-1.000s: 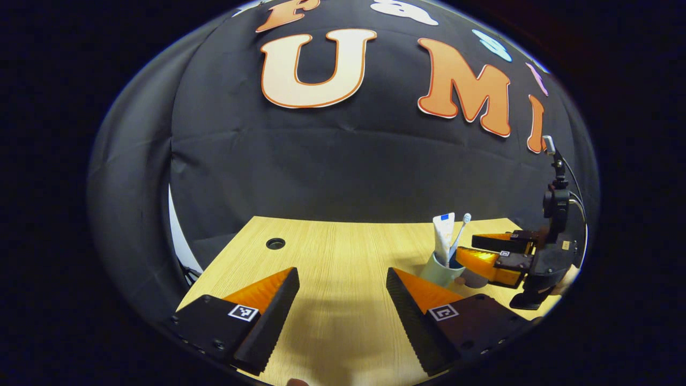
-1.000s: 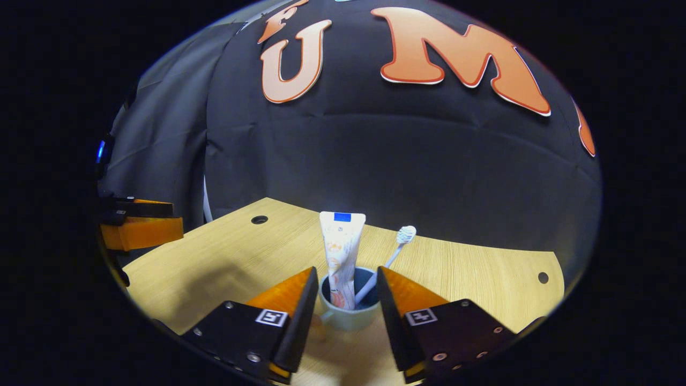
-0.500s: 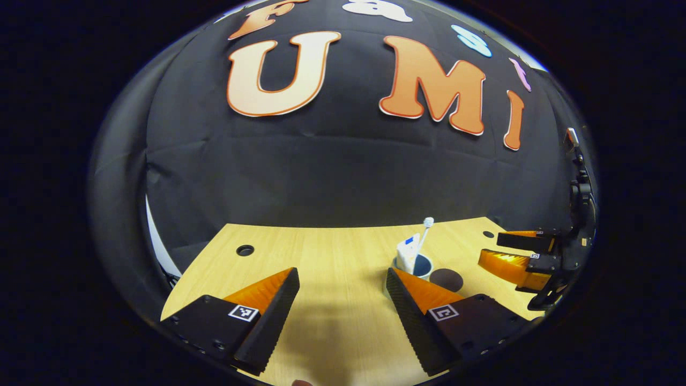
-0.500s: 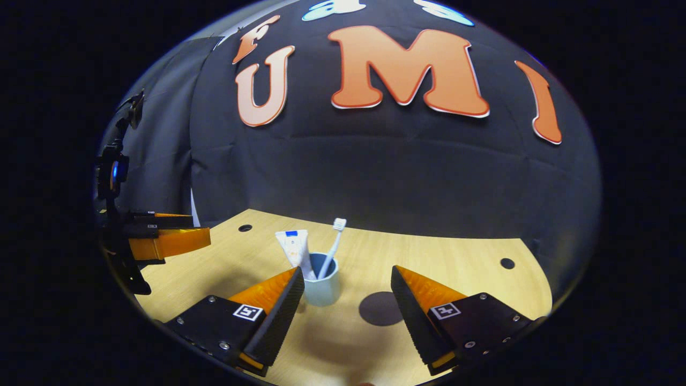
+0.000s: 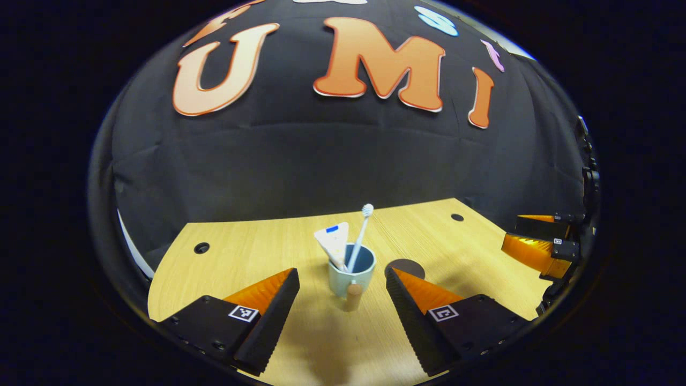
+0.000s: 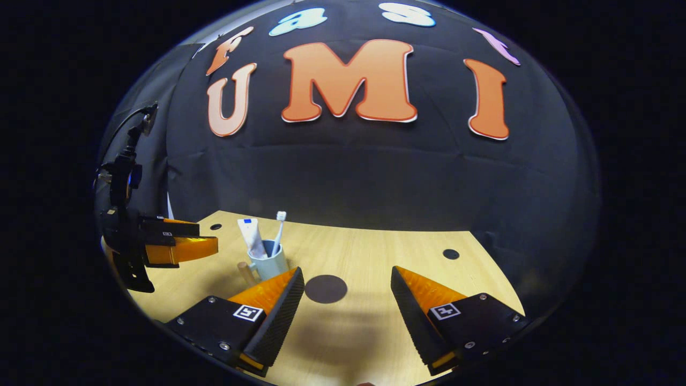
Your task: Put the toothbrush and toothpaste on the desktop into the cup, then pick up the cup and place it on the coaster on the desktop.
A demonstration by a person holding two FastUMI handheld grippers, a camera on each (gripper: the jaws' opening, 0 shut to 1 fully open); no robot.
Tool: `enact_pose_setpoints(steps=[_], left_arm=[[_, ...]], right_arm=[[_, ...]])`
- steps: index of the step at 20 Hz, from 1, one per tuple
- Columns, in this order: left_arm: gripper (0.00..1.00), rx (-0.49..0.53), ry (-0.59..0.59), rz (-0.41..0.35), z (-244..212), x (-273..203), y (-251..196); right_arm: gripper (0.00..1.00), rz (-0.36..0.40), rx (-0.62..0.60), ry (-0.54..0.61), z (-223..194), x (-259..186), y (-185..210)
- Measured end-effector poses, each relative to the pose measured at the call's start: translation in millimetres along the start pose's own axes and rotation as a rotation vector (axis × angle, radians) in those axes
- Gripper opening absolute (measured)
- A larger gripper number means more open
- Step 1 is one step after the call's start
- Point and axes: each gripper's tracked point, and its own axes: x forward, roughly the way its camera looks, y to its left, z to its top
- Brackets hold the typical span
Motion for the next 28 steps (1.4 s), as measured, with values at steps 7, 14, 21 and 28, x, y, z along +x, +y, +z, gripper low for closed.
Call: enact_pose_setpoints(steps=[7,14,21,28], left_arm=[[0.99,0.069,0.164,-0.001,-17,21,-11],[0.98,0.071,0.353,-0.024,-29,47,-10],[0.98,0.092,0.548,-0.026,-56,68,-10],[0.98,0.137,0.649,-0.027,-69,94,-8]], right_arm=[[0.98,-0.056,0.062,0.074,-39,-11,-56],[0.98,-0.057,0.12,0.162,-75,-16,-81],[0.98,-0.081,0.151,0.22,-100,-20,-103],[0.98,-0.121,0.185,0.269,-120,-18,-126]])
